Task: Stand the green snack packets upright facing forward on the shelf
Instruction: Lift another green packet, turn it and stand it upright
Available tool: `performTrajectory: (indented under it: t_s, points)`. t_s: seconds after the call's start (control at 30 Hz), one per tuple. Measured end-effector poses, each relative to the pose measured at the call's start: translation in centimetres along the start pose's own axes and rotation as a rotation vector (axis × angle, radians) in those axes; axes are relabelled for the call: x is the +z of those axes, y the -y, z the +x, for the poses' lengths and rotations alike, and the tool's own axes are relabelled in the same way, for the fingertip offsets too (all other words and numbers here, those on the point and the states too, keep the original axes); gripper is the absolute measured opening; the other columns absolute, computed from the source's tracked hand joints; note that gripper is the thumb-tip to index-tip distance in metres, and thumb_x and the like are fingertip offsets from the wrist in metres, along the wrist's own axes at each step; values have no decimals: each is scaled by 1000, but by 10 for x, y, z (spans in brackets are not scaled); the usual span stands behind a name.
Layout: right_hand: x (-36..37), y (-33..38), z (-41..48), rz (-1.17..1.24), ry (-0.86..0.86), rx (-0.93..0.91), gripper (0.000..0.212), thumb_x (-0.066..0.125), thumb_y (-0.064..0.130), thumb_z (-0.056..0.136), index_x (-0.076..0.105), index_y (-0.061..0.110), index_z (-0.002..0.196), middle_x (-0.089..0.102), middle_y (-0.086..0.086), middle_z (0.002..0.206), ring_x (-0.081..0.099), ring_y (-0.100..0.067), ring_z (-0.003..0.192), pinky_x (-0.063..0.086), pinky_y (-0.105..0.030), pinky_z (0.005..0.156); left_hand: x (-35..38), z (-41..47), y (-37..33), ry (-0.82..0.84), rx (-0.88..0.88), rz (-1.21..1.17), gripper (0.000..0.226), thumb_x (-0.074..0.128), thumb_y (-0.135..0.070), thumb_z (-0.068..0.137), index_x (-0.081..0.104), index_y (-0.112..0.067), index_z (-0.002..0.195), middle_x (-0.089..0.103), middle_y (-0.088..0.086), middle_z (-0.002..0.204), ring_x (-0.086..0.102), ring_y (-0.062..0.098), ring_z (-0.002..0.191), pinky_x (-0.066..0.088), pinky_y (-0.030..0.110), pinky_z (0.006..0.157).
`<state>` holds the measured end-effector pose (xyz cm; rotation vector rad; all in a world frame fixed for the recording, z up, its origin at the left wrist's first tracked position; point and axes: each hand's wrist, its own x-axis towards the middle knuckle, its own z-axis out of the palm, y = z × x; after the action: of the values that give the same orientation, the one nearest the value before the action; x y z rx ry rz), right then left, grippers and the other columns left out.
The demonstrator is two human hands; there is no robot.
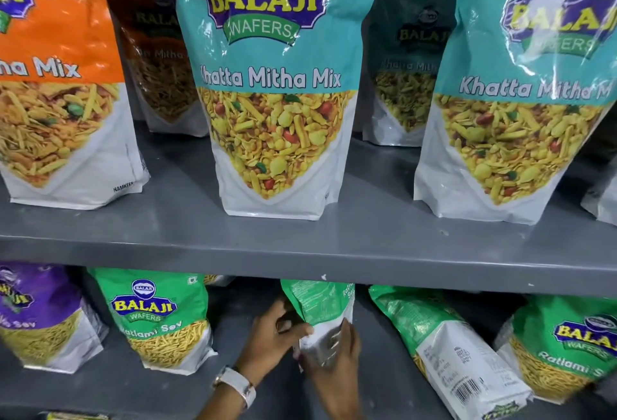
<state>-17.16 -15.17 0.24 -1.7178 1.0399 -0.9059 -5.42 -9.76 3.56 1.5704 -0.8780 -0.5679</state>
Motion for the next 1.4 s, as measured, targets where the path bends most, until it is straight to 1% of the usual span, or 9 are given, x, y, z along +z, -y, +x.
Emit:
performTrajectory:
  t_s: [0.17,0.37,0.47,0.57,0.73,0.87,1.03,1.2,1.4]
  points:
    - [-4,11,1,-5,0,-24,103,77,50,52,35,6,135,34,-15,132,49,-21,108,33,-14,87,-9,11,-2,-73,-106,-110,83,38,-95,41,61,-29,83,70,-7,76,66,11,69,56,23,66]
    - [-9,2,9,-46,-154,-123,33,69,30,67,70,19,98,70,-11,92,55,-7,82,29,12,69,-7,25,2,-90,-229,-197,27,33,-28,97,57,-16,93,74,-2,61,70,12,59,58,24,61]
    - [-13,-4,13,-17,-186,-91,15,66,42,69,63,48,82,71,9,76,58,-1,76,34,10,65,-8,37,19,-97,-280,-37,18,43,-22,94,59,-30,99,71,8,102,66,28,97,51,47,92]
    - [-18,-6,17,45,-112,-71,45,71,22,66,57,64,60,59,47,72,58,17,74,36,10,66,-3,43,19,-53,-369,-4,27,40,-19,96,57,-8,114,57,7,124,51,22,117,36,33,102]
    - [-26,-3,32,120,-90,26,60,72,-5,69,63,51,52,59,46,61,54,27,70,37,9,65,23,58,59,-14,-527,-123,32,53,-47,78,67,-18,84,61,14,125,56,27,115,39,44,107]
    - [-32,-11,51,132,-60,49,54,70,-1,74,64,48,51,68,27,59,56,22,61,41,6,61,20,26,0,-82,-490,-194,29,41,-23,96,58,-6,111,52,0,112,51,19,106,36,25,89]
    - [-45,-6,55,168,275,-34,38,56,-18,71,65,14,87,69,30,62,61,14,67,47,-3,63,31,1,14,-157,-355,-126,47,41,-52,82,60,-13,101,65,14,115,59,19,96,46,21,84]
    - [-54,-23,44,128,618,13,77,78,14,42,54,9,115,71,4,106,63,-7,98,53,-19,70,36,-16,13,-206,-269,-36,51,40,-44,91,46,-9,127,57,5,125,56,24,116,43,27,92]
    - [-49,-32,49,57,465,72,91,81,66,31,53,25,107,62,-10,115,60,-22,106,51,-47,93,29,-27,25,-276,-166,117,77,23,-73,67,56,-15,105,64,8,104,60,25,98,48,35,82]
